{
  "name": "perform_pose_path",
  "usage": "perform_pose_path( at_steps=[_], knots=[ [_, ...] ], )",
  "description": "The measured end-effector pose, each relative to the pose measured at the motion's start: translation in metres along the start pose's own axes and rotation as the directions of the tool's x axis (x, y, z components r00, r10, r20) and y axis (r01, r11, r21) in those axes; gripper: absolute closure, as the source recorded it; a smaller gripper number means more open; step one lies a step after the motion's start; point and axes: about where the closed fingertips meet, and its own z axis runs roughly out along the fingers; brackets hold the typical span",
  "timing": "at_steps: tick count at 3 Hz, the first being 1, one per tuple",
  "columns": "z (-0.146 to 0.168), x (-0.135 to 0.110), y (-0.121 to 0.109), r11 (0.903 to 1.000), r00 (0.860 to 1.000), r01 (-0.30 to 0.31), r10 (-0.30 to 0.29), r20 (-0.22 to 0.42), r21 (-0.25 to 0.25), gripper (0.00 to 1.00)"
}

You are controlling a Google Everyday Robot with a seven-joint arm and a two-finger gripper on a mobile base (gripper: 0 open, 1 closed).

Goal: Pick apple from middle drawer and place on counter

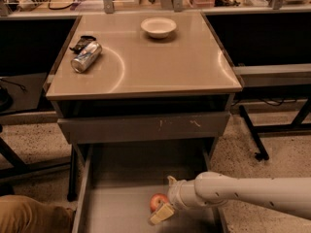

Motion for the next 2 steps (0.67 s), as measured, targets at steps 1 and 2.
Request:
perform_pose_path(
  at_steps=[1,2],
  knots=[
    [0.017,0.008,-0.002,1.0000,1.000,0.003,-0.004,0.026,0.004,0.00],
    [0.036,0.008,0.001,0.9996,0.999,0.024,-0.024,0.035,-0.010,0.00]
  ],
)
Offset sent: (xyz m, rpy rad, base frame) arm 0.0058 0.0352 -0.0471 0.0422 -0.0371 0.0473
